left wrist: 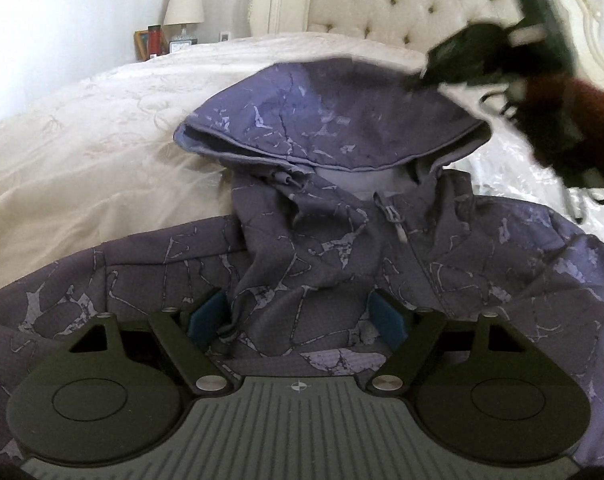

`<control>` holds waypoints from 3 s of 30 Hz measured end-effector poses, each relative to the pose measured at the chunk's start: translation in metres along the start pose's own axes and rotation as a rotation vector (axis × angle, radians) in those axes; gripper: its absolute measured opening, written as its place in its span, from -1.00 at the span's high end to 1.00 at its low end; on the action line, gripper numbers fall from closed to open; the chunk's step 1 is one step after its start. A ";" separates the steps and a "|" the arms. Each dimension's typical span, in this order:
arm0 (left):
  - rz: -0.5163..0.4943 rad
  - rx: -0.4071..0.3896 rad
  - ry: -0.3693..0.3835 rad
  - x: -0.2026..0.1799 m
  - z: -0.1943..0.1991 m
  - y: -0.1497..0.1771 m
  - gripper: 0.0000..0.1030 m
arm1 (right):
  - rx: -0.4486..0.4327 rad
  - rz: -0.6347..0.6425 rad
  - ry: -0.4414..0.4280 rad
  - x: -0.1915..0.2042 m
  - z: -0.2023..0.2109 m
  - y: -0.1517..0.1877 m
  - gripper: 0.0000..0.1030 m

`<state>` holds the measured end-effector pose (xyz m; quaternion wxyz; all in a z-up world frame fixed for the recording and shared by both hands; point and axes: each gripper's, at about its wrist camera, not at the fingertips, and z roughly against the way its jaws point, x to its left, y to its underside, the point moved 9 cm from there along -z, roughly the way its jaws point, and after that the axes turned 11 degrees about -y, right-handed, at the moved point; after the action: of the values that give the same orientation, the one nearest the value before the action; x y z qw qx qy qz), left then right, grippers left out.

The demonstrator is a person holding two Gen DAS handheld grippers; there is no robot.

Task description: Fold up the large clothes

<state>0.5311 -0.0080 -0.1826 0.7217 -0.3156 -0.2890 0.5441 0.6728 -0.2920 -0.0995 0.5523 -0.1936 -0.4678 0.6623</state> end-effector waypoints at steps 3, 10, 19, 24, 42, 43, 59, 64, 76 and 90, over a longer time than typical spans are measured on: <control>-0.011 0.004 -0.013 -0.001 0.002 -0.002 -0.52 | -0.071 0.096 -0.035 0.028 0.040 -0.008 0.84; 0.074 0.052 0.054 0.011 0.048 -0.001 -0.50 | -0.162 0.353 -0.127 0.102 0.132 0.010 0.84; 0.229 0.022 0.182 0.060 0.135 -0.002 -0.68 | -0.026 0.535 -0.216 0.164 0.184 0.114 0.84; 0.411 0.019 0.229 0.080 0.144 -0.021 -0.73 | 0.048 0.514 -0.215 0.170 0.176 0.152 0.83; 0.791 0.234 0.350 0.045 0.073 -0.037 0.83 | 0.037 0.336 -0.188 0.153 0.186 0.161 0.67; 0.766 0.208 0.362 0.039 0.077 -0.046 0.83 | 0.025 0.307 -0.185 0.150 0.189 0.159 0.62; 0.859 0.162 0.499 0.012 0.097 -0.106 0.83 | 0.107 0.248 -0.250 0.160 0.151 0.162 0.07; 0.752 0.141 0.481 0.010 0.115 -0.066 0.82 | 0.141 0.391 0.083 0.100 0.137 0.144 0.12; 0.178 0.133 0.186 -0.020 0.091 0.076 0.31 | 0.105 -0.053 0.133 0.035 0.227 0.180 0.06; 0.253 -0.005 0.108 0.017 0.096 0.023 -0.33 | -0.051 -0.482 -0.214 0.095 0.214 0.172 -0.76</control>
<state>0.4480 0.0266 -0.1383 0.6611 -0.3799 -0.2091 0.6124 0.3824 -0.2837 -0.1139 0.6365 -0.0192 -0.5728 0.5162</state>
